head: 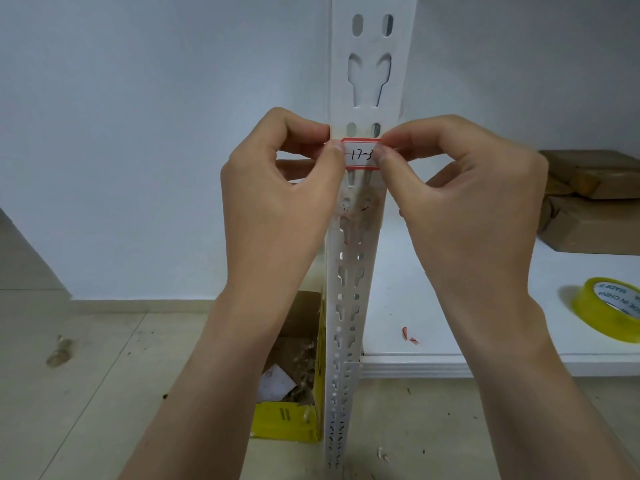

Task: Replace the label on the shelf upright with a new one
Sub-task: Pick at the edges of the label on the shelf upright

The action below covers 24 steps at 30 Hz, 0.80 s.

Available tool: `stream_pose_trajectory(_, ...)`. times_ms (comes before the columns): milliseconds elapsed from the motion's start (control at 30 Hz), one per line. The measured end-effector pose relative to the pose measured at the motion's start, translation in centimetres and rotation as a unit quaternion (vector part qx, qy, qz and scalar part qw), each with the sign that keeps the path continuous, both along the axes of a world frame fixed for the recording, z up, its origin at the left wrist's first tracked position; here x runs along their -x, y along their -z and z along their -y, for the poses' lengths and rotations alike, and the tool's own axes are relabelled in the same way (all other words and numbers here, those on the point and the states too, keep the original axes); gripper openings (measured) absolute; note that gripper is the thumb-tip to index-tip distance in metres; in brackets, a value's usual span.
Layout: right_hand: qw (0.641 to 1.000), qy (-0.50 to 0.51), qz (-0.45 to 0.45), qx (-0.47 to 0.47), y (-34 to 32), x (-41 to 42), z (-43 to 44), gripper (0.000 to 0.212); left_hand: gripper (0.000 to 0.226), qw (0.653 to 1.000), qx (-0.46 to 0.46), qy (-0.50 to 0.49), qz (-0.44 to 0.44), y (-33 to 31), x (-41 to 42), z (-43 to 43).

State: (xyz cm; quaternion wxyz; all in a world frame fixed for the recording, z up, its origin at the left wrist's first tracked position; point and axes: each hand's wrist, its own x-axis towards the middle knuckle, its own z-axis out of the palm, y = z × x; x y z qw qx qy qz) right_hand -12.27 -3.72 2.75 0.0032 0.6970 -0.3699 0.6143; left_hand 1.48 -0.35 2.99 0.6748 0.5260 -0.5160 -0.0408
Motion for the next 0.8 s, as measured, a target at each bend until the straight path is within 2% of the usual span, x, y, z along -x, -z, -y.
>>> stream_pose_trajectory(467, 1.000, 0.012, -0.013, -0.013, 0.09, -0.16, 0.08, 0.013, 0.003, 1.000, -0.003, -0.004, 0.003, 0.02, 0.08, -0.09)
stream_pose_trajectory(800, 1.000, 0.010, -0.008, -0.006, 0.08, -0.07, -0.06, 0.019, 0.004, 1.000, -0.002, -0.001, 0.002, -0.03, 0.17, -0.07)
